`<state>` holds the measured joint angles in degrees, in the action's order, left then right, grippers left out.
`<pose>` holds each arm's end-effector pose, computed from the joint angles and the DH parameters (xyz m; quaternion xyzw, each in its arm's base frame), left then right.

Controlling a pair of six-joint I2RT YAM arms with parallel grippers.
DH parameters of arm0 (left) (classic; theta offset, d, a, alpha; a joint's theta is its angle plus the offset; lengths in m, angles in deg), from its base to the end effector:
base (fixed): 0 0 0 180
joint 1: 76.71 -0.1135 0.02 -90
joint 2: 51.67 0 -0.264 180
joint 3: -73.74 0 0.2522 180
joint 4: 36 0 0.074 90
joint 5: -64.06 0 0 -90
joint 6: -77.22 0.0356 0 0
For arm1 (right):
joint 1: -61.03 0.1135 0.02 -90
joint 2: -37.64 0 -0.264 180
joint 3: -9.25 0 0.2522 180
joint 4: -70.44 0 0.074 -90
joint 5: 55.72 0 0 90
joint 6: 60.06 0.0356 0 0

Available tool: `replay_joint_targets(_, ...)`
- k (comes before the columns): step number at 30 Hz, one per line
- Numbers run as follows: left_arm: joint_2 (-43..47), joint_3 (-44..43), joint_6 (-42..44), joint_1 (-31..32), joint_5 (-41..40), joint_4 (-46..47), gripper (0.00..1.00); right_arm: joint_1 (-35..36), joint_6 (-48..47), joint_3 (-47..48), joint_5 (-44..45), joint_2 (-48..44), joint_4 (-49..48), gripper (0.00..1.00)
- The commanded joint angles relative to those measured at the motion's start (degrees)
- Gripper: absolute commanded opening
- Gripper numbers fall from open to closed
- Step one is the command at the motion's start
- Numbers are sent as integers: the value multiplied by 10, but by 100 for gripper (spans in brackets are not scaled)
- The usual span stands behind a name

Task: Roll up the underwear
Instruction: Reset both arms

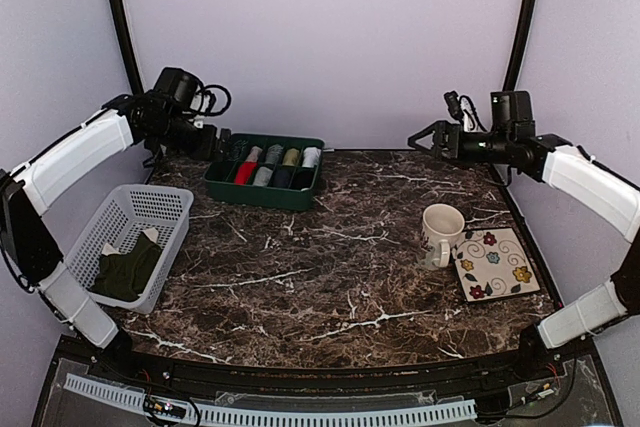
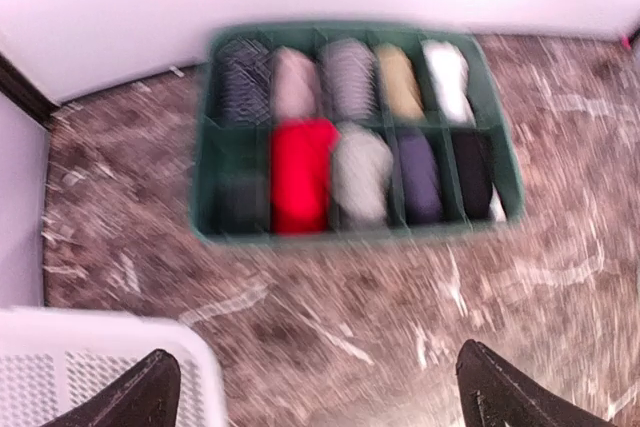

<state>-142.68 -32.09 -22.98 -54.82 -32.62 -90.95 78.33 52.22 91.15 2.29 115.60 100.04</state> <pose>0.3282 -0.1274 0.3715 0.0678 0.9030 -0.0656 0.4191 0.2908 0.1103 0.3439 -0.1112 0.8193 0.3928 0.4026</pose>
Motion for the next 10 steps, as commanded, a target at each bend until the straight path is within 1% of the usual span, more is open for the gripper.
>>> replay_joint_targets(1, 66, 113, -56, 62, 5, 16, 99, -19, 72, -76, -48, -32, -89, 100)
replay_joint_targets(3, 102, 170, -84, 81, 17, 52, 99, -23, 84, -109, -72, -43, -112, 100)
replay_joint_targets(5, 128, 215, -113, 92, 25, 71, 99, -24, 82, -128, -83, -52, -113, 100)
replay_joint_targets(8, 148, 243, -144, 95, 35, 83, 99, -24, 68, -142, -77, -70, -98, 100)
replay_joint_targets(10, 153, 241, -150, 95, 29, 83, 99, -24, 63, -152, -65, -87, -94, 100)
